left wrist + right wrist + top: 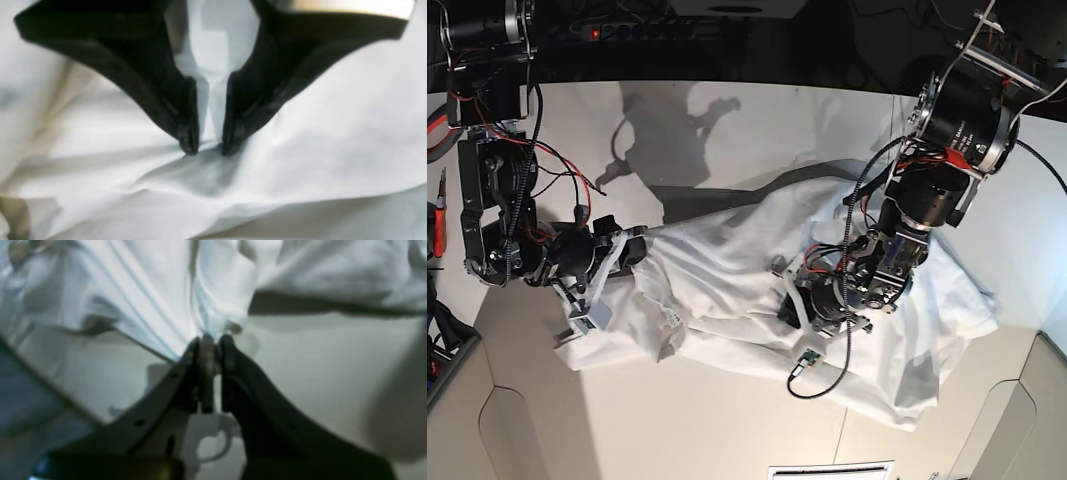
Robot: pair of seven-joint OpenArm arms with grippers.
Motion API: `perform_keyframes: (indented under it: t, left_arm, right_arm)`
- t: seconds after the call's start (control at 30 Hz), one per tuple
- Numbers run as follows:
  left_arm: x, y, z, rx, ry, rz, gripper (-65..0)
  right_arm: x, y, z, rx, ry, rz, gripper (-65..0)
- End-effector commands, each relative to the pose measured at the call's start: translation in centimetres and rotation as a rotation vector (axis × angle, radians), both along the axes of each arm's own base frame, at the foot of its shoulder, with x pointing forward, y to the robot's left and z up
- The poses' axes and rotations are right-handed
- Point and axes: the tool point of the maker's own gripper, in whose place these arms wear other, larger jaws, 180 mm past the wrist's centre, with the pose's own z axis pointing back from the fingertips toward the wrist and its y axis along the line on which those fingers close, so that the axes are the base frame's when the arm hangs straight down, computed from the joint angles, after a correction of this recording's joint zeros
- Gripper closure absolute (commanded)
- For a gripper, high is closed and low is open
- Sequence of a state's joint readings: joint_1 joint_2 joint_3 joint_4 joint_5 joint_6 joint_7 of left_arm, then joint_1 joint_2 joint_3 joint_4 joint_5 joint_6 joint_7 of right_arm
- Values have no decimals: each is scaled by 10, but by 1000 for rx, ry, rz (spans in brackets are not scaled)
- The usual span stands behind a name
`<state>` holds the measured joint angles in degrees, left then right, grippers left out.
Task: Layout the t-shirt on the table in an organized manner, then fold the t-shirt properly
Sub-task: 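Swing the left gripper across the shirt and pinch fabric near its middle, then move the right gripper over the shirt and grasp fabric beside the left gripper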
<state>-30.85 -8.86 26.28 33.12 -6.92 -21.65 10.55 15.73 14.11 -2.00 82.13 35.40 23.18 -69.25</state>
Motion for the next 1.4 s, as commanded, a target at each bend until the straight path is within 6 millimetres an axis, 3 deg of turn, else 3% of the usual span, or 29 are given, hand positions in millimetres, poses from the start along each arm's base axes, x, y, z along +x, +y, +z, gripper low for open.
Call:
perform_keyframes:
  t: [0.0,0.2,0.4,0.5,0.7,0.77,0.83,0.97,1.07,1.23,1.3,1.37]
  left_arm:
    - [0,36,-10,148,44,44,-148]
    - [1,32,-9,142,41,40,-148]
    - [1,12,-7,111,35,20,-148]
    - [1,1,-6,93,32,8,-148]
    - [1,-8,-5,79,26,0,-148]
    - [1,-8,-5,77,24,0,-148]
    - [1,-8,-5,78,24,0,-148]
    - [1,-7,-5,78,25,1,-148]
    - [1,-7,-5,78,24,1,-148]
    - [5,-10,0,64,-1,-2,-148]
    - [8,-9,3,64,-8,-1,-148]
    - [12,-9,6,64,-16,-1,-148]
  right_arm:
    - [5,0,12,14,-25,17,0]
    - [-18,41,36,269,-7,168,0]
    - [-39,81,93,650,-14,295,0]
    - [-41,89,111,759,-26,305,0]
    - [-40,86,110,744,-42,312,0]
    - [-34,70,78,551,-35,288,0]
    - [-13,46,55,376,-73,181,0]
    - [21,-3,47,219,-167,-12,0]
    - [35,-43,52,194,-204,-166,0]
    - [44,-88,75,274,-277,-333,0]
    - [45,-97,88,347,-308,-373,0]
    - [41,-94,106,455,-338,-346,0]
